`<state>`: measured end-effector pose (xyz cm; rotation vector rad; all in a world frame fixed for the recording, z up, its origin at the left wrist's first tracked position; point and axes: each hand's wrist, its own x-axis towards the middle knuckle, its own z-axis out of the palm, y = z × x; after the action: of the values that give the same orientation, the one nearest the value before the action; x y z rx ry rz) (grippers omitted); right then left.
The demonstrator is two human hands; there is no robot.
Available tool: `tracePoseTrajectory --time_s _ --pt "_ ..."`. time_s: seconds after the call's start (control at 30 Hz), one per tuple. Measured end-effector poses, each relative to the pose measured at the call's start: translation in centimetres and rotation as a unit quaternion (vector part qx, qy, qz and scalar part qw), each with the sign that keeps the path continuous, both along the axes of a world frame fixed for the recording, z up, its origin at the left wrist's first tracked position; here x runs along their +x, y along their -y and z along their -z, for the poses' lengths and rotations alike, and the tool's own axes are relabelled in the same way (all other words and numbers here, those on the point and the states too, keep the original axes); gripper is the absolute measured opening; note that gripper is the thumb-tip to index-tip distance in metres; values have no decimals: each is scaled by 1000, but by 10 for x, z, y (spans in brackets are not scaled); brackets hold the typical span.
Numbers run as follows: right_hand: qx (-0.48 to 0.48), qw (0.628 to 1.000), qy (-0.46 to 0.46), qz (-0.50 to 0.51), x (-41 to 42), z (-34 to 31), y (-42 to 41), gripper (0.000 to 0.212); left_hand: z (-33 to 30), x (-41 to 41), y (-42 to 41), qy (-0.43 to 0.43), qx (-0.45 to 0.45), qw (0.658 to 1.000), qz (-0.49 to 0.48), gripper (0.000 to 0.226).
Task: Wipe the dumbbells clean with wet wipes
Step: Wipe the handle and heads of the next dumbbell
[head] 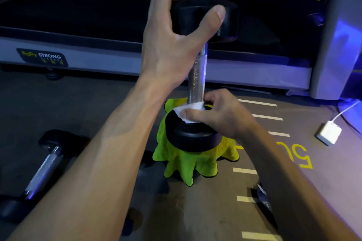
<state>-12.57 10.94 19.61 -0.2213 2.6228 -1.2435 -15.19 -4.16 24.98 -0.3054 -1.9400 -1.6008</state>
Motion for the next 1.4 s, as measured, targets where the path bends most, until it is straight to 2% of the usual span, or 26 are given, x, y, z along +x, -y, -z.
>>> tracePoseTrajectory --time_s 0.07,0.13,0.23,0.33,0.4,0.47,0.53,0.57,0.67,0.73,0.87,0.93,1.07,1.13,1.2,1.27,1.37,1.4 --pt "-58 998 33 -8 -5 7 -1 43 0 1 0 0 1 1000 1 44" --pt "-22 999 18 -27 -10 12 1 48 1 2 1 -1 -1 1000 3 43" --pt "-2 1000 -23 -4 -6 17 6 57 0 4 2 2 5 1000 6 42" --pt "-5 995 -82 54 11 24 14 43 1 7 1 -4 1 1000 22 42" --pt "-50 988 -111 93 24 26 20 40 1 9 -2 -11 -8 999 33 43" --pt "-146 972 -126 137 27 25 24 42 0 9 -5 -14 -11 999 36 43" --pt "-213 951 -153 163 20 20 22 29 -2 8 -7 -6 -17 999 32 43" --pt "-218 951 -162 148 15 17 19 25 -3 7 -8 1 -19 999 29 43" --pt "-155 982 -95 59 6 20 11 34 -3 6 -8 9 -12 999 29 43" --pt "-95 993 -53 37 3 23 11 33 -3 7 -9 9 -12 999 29 44" --pt "-37 983 -138 112 9 20 20 25 -3 9 -13 3 -11 999 30 44" --pt "-40 971 -187 144 15 20 26 28 -3 11 -15 1 -13 999 31 44" --pt "-166 945 -212 185 22 18 22 31 -3 11 -19 -4 -19 999 33 44" --pt "-120 966 -184 137 20 23 15 32 -4 10 -18 -1 -20 999 31 44" --pt "-53 989 -112 75 17 25 6 40 -5 10 -15 1 -14 999 36 44" --pt "-62 995 -61 41 14 21 -1 51 -4 10 -12 4 -13 999 40 44" --pt "-28 992 -93 78 20 12 -8 70 -4 9 -11 5 -12 999 42 45" --pt "-5 990 -105 98 25 11 -11 67 -4 8 -10 5 -11 999 38 45"
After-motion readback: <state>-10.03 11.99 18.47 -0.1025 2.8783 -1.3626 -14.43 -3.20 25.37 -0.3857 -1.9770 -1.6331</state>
